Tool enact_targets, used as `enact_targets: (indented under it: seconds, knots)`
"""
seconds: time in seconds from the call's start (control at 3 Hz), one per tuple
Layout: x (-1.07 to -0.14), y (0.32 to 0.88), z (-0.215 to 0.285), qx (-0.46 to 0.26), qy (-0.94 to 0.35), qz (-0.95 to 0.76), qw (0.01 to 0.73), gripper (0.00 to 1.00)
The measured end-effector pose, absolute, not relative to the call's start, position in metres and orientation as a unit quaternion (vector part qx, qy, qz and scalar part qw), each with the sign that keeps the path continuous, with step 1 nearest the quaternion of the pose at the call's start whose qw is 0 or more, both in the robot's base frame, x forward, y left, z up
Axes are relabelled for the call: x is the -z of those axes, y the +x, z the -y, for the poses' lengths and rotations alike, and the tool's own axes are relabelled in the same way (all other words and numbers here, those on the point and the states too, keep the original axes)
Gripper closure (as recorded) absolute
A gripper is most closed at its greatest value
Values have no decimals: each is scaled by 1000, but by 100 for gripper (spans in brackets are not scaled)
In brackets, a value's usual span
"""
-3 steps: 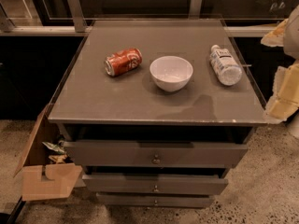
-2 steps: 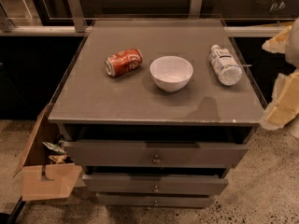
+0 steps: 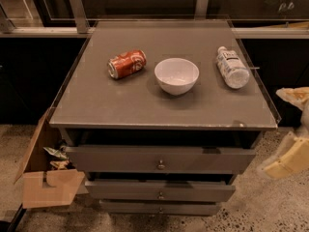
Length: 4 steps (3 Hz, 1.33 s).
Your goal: Open top drawer
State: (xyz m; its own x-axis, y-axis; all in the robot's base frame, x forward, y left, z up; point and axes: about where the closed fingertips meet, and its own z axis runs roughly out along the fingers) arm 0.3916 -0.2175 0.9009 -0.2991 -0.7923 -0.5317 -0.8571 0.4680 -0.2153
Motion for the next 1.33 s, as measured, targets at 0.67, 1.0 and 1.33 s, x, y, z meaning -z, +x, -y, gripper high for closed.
enact_targets:
  seconds: [0.67, 1.0, 1.33]
  knots:
    - [-883, 394, 208, -77, -481, -801, 348, 0]
    - [-884, 392, 204, -85, -488, -797, 346, 0]
    - [-869, 381, 198, -109, -471, -802, 351, 0]
